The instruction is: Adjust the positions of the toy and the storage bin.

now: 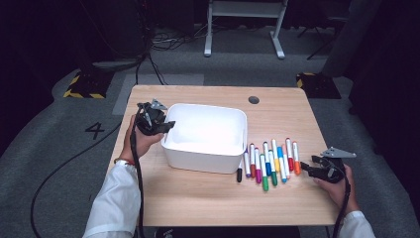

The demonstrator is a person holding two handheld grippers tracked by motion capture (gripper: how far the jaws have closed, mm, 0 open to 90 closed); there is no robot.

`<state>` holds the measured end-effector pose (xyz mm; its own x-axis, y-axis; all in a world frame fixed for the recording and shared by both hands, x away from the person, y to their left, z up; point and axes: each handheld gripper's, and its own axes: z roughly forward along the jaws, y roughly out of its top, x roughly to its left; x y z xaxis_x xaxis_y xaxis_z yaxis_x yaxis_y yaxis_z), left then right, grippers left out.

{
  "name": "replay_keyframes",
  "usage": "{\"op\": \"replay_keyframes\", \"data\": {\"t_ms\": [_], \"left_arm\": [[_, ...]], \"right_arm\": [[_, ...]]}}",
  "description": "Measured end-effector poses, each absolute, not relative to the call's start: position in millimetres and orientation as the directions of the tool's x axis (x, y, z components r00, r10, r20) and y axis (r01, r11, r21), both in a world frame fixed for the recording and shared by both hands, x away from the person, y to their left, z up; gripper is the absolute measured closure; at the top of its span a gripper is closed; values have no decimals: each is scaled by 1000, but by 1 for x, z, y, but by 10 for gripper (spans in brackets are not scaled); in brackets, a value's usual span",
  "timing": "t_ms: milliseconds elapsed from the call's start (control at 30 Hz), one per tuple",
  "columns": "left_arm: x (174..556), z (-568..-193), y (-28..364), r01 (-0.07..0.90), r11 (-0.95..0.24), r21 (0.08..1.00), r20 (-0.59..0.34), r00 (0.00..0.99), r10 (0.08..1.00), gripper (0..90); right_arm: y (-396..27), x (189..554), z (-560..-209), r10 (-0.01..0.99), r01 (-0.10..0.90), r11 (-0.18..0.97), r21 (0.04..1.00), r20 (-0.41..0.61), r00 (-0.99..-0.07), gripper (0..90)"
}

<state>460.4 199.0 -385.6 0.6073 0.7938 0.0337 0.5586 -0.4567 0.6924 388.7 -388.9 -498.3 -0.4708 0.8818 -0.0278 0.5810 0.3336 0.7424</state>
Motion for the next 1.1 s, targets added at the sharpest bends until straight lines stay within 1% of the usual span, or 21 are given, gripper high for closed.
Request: {"op": "replay_keyframes", "data": {"t_ms": [100, 167, 200, 300, 500, 600, 633, 900, 933, 1000, 1067, 1100], "left_arm": [[457, -387, 198, 539, -457, 707, 36, 618, 785, 662], [453, -386, 198, 541, -450, 710, 19, 625, 781, 667], [452, -386, 198, 533, -458, 711, 33, 626, 779, 673], [445, -388, 200, 530, -429, 732, 12, 619, 785, 669], [432, -389, 200, 525, -418, 742, 11, 613, 790, 653], [425, -389, 201, 518, -422, 744, 26, 609, 792, 651], [422, -389, 201, 516, -424, 744, 31, 607, 794, 651], [394, -393, 196, 517, -400, 756, 45, 570, 821, 648], [389, -393, 194, 515, -411, 752, 68, 559, 826, 654], [377, -393, 190, 516, -411, 752, 85, 542, 836, 653], [374, -393, 190, 522, -406, 750, 78, 541, 838, 653], [371, -393, 190, 533, -389, 751, 60, 532, 845, 647]], "right_arm": [[-385, 390, -498, 876, 581, 335, 742, -19, -482, 385], [-384, 391, -498, 870, 575, 346, 742, -24, -492, 384], [-383, 392, -498, 867, 573, 348, 742, -22, -497, 380], [-380, 394, -499, 857, 563, 356, 746, -20, -515, 381], [-376, 399, -499, 834, 549, 382, 743, -21, -552, 386], [-375, 401, -499, 824, 541, 396, 742, -26, -567, 386], [-374, 402, -499, 824, 545, 389, 743, -17, -566, 384], [-373, 405, -498, 826, 541, 404, 738, -40, -563, 387], [-373, 406, -497, 827, 543, 401, 738, -38, -561, 388], [-372, 407, -498, 827, 540, 402, 740, -41, -560, 392], [-372, 407, -498, 829, 541, 398, 741, -37, -559, 391], [-372, 407, -498, 829, 542, 396, 742, -35, -558, 391]]}}
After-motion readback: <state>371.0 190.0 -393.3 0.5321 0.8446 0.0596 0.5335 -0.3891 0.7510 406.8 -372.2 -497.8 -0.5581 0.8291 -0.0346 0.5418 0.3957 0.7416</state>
